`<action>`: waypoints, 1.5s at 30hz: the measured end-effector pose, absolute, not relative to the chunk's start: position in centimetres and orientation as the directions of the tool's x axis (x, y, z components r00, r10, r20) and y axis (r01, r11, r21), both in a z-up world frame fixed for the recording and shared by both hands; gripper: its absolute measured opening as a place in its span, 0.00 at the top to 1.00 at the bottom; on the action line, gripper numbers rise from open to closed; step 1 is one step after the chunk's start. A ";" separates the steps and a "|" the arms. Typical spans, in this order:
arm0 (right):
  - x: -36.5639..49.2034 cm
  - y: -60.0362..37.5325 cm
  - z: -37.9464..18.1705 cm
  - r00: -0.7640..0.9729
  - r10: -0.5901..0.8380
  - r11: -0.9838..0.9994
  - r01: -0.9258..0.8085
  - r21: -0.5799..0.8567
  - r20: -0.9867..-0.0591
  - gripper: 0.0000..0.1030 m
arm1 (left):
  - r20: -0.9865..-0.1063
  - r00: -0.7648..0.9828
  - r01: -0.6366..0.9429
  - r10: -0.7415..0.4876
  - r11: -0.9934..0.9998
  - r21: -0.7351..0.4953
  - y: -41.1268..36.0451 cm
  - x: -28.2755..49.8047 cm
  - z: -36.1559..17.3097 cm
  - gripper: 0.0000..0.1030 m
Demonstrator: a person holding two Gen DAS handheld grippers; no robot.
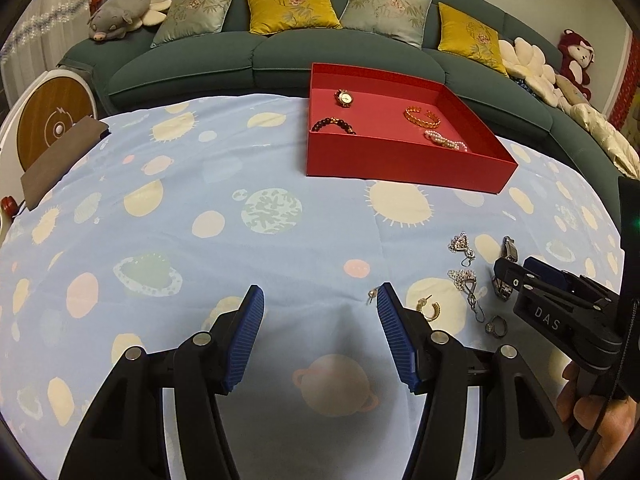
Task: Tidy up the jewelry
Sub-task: 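Grasp the silver watch with the right tool while the left tool approaches the gold hoop earrings, then close the left tool on a gold hoop earring while the right tool holds the silver watch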
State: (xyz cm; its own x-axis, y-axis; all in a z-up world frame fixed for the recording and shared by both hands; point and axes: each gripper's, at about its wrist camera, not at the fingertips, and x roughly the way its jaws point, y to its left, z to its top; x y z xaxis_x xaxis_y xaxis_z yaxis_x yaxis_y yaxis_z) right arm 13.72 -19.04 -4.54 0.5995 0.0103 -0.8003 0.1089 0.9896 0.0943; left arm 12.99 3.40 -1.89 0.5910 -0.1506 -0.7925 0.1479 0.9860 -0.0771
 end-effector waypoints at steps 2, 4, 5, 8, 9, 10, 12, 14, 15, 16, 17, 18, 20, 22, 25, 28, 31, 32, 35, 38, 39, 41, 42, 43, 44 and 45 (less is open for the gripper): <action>13.8 -19.0 -4.8 0.598 0.009 0.989 0.111 0.093 -0.801 0.59 | -0.796 0.586 0.148 -0.151 0.986 -0.078 3.5 13.0 -2.1 0.45; 13.9 -19.1 -4.9 0.599 0.006 0.990 0.110 0.090 -0.801 0.59 | -0.798 0.584 0.150 -0.149 0.986 -0.075 3.5 12.9 -2.4 0.45; 13.9 -19.1 -4.9 0.598 0.006 0.990 0.108 0.088 -0.801 0.60 | -0.800 0.582 0.151 -0.148 0.986 -0.072 3.6 12.9 -2.5 0.45; 14.0 -18.9 -4.9 0.597 0.006 0.992 0.098 0.080 -0.803 0.73 | -0.802 0.579 0.158 -0.150 0.985 -0.071 3.6 12.8 -2.8 0.45; 14.1 -18.7 -4.9 0.594 0.003 0.993 0.093 0.073 -0.804 0.75 | -0.802 0.578 0.161 -0.153 0.984 -0.072 3.5 12.7 -2.9 0.45; 14.1 -18.7 -4.9 0.594 0.002 0.994 0.090 0.069 -0.805 0.79 | -0.802 0.577 0.164 -0.156 0.984 -0.073 3.5 12.6 -2.9 0.45; 14.1 -18.6 -5.0 0.593 -0.002 0.994 0.088 0.063 -0.805 0.82 | -0.802 0.575 0.172 -0.163 0.982 -0.076 3.3 12.6 -2.9 0.45; 14.1 -18.7 -4.9 0.593 -0.003 0.994 0.093 0.065 -0.805 0.86 | -0.802 0.572 0.184 -0.174 0.980 -0.081 3.1 12.7 -3.0 0.45; 14.1 -18.8 -4.9 0.593 -0.002 0.993 0.096 0.068 -0.805 0.87 | -0.802 0.570 0.190 -0.180 0.978 -0.084 2.9 12.7 -3.0 0.45; 14.1 -18.9 -4.9 0.593 0.001 0.992 0.099 0.074 -0.805 0.87 | -0.803 0.566 0.198 -0.186 0.976 -0.087 2.7 12.7 -3.1 0.43; 14.0 -19.0 -4.8 0.593 0.004 0.992 0.100 0.079 -0.805 0.87 | -0.805 0.563 0.201 -0.188 0.976 -0.087 2.5 12.8 -3.2 0.42; 14.0 -19.2 -4.8 0.593 0.007 0.991 0.101 0.083 -0.805 0.87 | -0.805 0.562 0.203 -0.191 0.975 -0.090 2.3 12.8 -3.2 0.39; 13.8 -19.3 -4.6 0.598 0.012 0.991 0.102 0.090 -0.802 0.90 | -0.806 0.558 0.211 -0.198 0.973 -0.093 1.8 12.9 -3.4 0.39; 13.5 -19.4 -4.2 0.606 0.019 0.991 0.096 0.097 -0.795 0.90 | -0.806 0.556 0.218 -0.202 0.971 -0.093 1.4 13.0 -3.6 0.39; 13.0 -19.5 -3.6 0.618 0.030 0.991 0.082 0.103 -0.786 0.90 | -0.808 0.556 0.213 -0.196 0.973 -0.089 1.0 13.3 -4.1 0.39; 12.7 -19.7 -3.4 0.619 0.045 0.991 0.073 0.114 -0.784 0.90 | -0.809 0.558 0.204 -0.186 0.975 -0.083 0.7 13.6 -4.6 0.39; 12.3 -20.0 -3.3 0.620 0.053 0.991 0.066 0.120 -0.783 0.90 | -0.811 0.559 0.199 -0.175 0.977 -0.074 0.4 14.0 -5.2 0.39; 12.2 -20.1 -3.2 0.621 0.056 0.990 0.065 0.122 -0.782 0.90 | -0.813 0.555 0.198 -0.175 0.977 -0.075 0.3 14.1 -5.4 0.39; 12.0 -20.5 -3.0 0.622 0.064 0.989 0.064 0.132 -0.780 0.90 | -0.805 0.571 0.199 -0.161 0.978 -0.055 -0.1 14.1 -5.4 0.41; 11.8 -20.9 -2.8 0.624 0.070 0.988 0.063 0.139 -0.778 0.90 | -0.801 0.576 0.206 -0.161 0.977 -0.048 -0.4 14.1 -5.4 0.50; 11.7 -20.9 -2.8 0.625 0.072 0.988 0.063 0.142 -0.777 0.90 | -0.801 0.577 0.205 -0.161 0.977 -0.049 -0.4 14.1 -5.4 0.53; 11.7 -21.0 -2.7 0.625 0.075 0.988 0.061 0.145 -0.777 0.90 | -0.798 0.579 0.207 -0.167 0.977 -0.055 -0.5 14.1 -5.3 0.60; 11.7 -21.0 -2.7 0.626 0.076 0.988 0.060 0.145 -0.776 0.90 | -0.798 0.580 0.206 -0.166 0.977 -0.053 -0.5 14.1 -5.3 0.65; 11.6 -21.0 -2.6 0.625 0.077 0.988 0.059 0.145 -0.777 0.90 | -0.797 0.580 0.208 -0.170 0.976 -0.057 -0.5 14.1 -5.3 0.70; 11.6 -21.1 -2.7 0.625 0.077 0.988 0.058 0.145 -0.777 0.90 | -0.796 0.580 0.211 -0.174 0.976 -0.059 -0.5 14.1 -5.3 0.72; 11.6 -21.1 -2.7 0.625 0.077 0.988 0.059 0.145 -0.777 0.90 | -0.795 0.581 0.211 -0.172 0.976 -0.056 -0.5 14.1 -5.3 0.78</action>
